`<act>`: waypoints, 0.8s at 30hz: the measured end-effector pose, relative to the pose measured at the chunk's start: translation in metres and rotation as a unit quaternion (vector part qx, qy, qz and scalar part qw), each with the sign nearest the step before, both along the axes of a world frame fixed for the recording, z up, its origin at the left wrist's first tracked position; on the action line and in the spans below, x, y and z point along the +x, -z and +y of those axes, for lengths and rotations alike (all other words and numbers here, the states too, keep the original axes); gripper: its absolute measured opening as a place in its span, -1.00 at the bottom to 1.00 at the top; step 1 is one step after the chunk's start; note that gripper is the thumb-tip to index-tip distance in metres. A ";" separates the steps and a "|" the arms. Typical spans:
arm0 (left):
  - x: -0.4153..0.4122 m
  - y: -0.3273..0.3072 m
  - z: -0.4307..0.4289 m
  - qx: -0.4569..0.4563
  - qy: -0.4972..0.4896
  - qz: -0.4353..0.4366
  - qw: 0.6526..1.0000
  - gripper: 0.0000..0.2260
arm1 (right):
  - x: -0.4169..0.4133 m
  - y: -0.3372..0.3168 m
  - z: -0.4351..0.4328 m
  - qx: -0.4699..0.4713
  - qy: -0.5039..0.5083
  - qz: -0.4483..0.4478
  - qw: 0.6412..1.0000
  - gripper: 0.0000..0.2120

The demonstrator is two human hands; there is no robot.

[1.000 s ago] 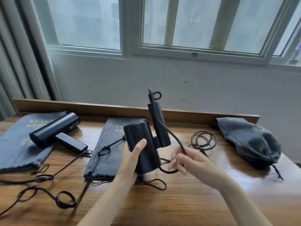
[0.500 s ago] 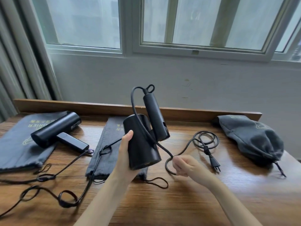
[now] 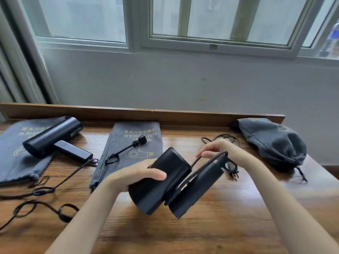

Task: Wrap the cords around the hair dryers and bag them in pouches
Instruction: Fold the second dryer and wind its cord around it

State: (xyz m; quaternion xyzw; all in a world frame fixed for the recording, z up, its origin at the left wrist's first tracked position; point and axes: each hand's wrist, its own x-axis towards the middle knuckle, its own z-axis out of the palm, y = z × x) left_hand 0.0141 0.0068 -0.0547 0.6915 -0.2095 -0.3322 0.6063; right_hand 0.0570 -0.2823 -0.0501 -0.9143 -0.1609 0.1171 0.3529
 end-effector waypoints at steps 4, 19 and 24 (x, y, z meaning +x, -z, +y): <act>0.002 -0.009 -0.005 0.092 -0.010 -0.085 0.992 -0.45 | -0.007 -0.028 0.001 0.018 0.000 -0.041 0.999 -0.91; 0.026 0.010 -0.032 -0.077 -0.427 -0.028 0.901 -0.69 | -0.040 -0.039 0.055 0.014 0.006 -0.128 0.992 -0.70; 0.019 0.026 -0.034 -0.291 -0.387 0.117 0.867 -0.52 | -0.039 0.014 0.077 -0.008 -0.071 -0.007 0.997 -0.69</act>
